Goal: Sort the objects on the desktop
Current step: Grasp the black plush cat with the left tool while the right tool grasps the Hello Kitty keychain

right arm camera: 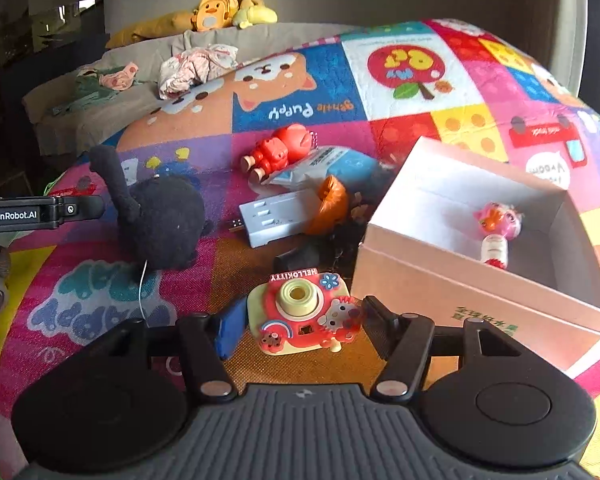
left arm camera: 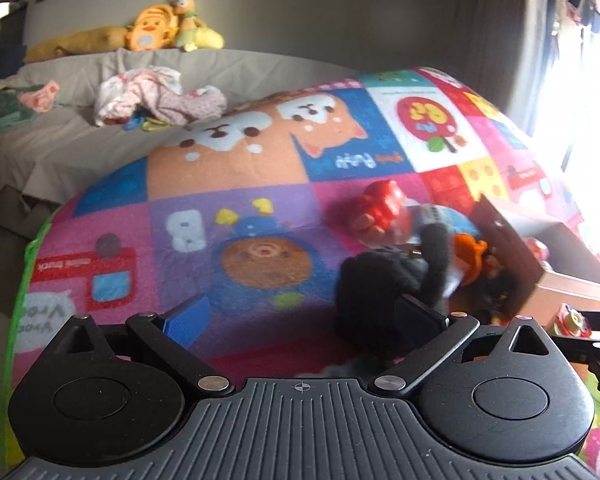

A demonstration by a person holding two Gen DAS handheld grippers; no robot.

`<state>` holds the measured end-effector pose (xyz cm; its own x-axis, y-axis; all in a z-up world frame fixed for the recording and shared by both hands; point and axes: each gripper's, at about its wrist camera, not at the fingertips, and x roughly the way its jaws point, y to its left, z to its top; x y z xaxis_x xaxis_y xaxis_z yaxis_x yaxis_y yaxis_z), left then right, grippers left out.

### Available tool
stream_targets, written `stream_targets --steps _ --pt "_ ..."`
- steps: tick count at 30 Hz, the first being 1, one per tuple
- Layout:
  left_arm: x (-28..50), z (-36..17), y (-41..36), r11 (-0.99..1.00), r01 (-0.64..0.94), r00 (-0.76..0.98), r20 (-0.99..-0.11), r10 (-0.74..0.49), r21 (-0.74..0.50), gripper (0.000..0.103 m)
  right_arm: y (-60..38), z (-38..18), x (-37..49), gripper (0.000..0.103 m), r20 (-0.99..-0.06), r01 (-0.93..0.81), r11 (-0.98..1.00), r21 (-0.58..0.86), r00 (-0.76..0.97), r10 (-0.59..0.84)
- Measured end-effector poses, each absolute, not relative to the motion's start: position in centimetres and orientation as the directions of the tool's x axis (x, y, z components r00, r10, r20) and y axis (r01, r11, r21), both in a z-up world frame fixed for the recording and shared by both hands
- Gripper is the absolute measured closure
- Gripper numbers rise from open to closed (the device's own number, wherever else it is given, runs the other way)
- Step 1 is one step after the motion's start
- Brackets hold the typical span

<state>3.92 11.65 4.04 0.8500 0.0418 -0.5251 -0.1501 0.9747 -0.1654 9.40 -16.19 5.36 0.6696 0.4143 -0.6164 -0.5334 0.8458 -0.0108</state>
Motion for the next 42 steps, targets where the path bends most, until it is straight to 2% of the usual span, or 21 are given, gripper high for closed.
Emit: stream_targets --steps 3,7,11,13,15,22,29,34,39,42 --pt "4.6 4.1 8.9 0.984 -0.073 0.849 -0.529 -0.025 -0.165 0.001 -18.3 6.3 7.7 0.040 -0.591 -0.503 0.864 -0.030 0.705 0.391" --pt "7.3 3.1 5.7 0.990 -0.078 0.835 -0.550 0.002 -0.115 0.001 -20.2 6.3 5.2 0.040 -0.570 -0.464 0.881 -0.094 0.750 0.335" --pt "9.4 2.1 4.3 0.992 -0.113 0.825 -0.562 0.063 -0.056 0.002 -22.0 5.5 4.0 0.040 -0.590 -0.440 0.895 -0.073 0.742 0.317" --pt "9.8 1.8 4.3 0.991 -0.130 0.815 -0.572 0.092 -0.027 0.011 -22.8 4.8 3.6 0.040 -0.614 -0.432 0.901 -0.043 0.723 0.318" --pt "9.8 1.6 4.6 0.990 -0.143 0.806 -0.580 0.115 -0.002 0.030 -23.4 4.1 3.2 0.040 -0.631 -0.430 0.903 -0.023 0.707 0.320" --pt "6.9 2.0 4.6 0.993 -0.068 0.815 -0.568 0.112 0.099 0.035 -24.9 3.4 2.7 0.040 -0.643 -0.404 0.914 0.022 0.694 0.322" --pt "1.2 4.4 3.4 0.997 0.053 0.829 -0.558 -0.018 0.047 0.035 -26.6 5.0 1.2 0.040 -0.592 -0.387 0.922 0.026 0.737 0.327" --pt "-1.3 7.0 1.1 0.986 0.165 0.849 -0.509 -0.138 0.008 0.035 -27.5 6.0 0.2 0.040 -0.565 -0.378 0.925 0.018 0.760 0.322" --pt "-2.2 8.1 -1.6 0.966 0.260 0.850 -0.478 -0.221 0.016 0.034 -28.6 6.8 -0.9 0.040 -0.536 -0.370 0.929 0.026 0.779 0.325" --pt "-2.6 6.6 -3.4 0.939 0.342 0.816 -0.511 -0.270 0.049 0.034 -29.0 6.0 -1.0 0.040 -0.565 -0.374 0.926 0.057 0.752 0.339"
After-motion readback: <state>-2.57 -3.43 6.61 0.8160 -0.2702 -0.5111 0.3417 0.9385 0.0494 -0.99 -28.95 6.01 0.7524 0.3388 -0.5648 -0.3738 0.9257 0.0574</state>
